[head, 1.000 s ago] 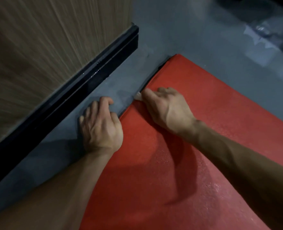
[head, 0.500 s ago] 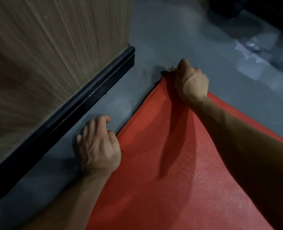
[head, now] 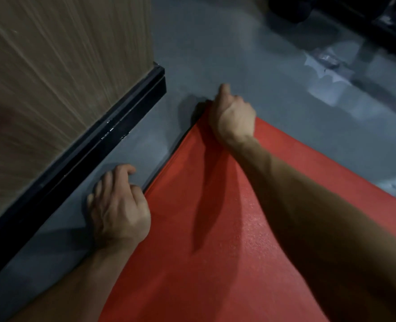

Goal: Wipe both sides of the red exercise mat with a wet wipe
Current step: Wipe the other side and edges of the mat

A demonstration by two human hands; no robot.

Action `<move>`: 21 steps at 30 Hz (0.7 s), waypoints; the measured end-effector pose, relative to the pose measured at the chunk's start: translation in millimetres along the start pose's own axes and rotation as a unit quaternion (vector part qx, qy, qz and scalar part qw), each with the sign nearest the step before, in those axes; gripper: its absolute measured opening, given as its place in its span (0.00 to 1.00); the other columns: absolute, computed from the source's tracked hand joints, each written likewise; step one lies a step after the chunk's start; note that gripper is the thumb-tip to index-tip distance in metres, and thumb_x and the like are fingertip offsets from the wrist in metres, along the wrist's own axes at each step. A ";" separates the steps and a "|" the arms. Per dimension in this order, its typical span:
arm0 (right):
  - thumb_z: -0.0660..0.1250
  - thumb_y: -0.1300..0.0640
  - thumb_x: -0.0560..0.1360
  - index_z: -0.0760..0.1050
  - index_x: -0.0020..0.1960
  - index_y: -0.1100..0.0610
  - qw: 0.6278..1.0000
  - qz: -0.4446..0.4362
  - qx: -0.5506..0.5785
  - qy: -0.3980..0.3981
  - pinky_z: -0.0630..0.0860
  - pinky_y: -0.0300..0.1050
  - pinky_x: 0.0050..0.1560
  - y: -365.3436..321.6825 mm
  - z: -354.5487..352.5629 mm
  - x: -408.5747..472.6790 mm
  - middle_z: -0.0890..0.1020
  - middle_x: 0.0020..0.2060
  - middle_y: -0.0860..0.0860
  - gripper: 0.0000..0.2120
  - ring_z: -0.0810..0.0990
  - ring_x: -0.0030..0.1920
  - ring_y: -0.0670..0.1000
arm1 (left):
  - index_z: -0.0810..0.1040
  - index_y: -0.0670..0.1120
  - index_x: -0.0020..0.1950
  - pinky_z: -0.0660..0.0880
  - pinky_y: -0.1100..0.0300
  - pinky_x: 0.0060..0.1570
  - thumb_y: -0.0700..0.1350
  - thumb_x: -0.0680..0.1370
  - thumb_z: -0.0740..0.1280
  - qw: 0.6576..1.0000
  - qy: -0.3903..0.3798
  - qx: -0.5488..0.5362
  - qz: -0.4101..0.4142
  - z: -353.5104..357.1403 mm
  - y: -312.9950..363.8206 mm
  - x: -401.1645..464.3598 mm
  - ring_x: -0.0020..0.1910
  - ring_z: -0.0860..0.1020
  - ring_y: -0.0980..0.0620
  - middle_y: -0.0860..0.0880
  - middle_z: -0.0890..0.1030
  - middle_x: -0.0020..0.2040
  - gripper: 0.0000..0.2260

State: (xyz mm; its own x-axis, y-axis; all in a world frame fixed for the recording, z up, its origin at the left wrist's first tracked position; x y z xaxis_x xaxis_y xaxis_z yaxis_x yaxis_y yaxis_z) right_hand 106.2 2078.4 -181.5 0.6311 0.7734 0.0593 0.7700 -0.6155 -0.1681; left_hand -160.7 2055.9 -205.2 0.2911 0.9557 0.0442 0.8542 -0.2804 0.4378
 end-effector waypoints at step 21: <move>0.55 0.47 0.84 0.67 0.62 0.56 0.988 0.133 -0.076 -0.010 0.74 0.55 0.44 142.2 -38.6 -86.3 0.83 0.47 0.64 0.14 0.82 0.48 0.68 | 0.73 0.47 0.63 0.67 0.39 0.59 0.44 0.74 0.55 1.000 -0.001 -0.016 -0.014 -2.1 2.1 -2.9 0.61 0.73 0.34 0.37 0.78 0.58 0.19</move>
State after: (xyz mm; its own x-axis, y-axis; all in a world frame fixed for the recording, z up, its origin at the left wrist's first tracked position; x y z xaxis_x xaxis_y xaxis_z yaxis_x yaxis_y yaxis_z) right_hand 164.9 1918.3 -172.5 0.8125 0.5828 0.0134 0.5829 -0.8121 -0.0249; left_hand -160.7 2052.8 -202.5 0.2680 0.9629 0.0303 0.8477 -0.2506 0.4675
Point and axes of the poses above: each hand's wrist, its own x-axis towards the middle knuckle, its own z-axis out of the palm, y = z × x, the point moved 1 cm from there along x, towards the middle knuckle
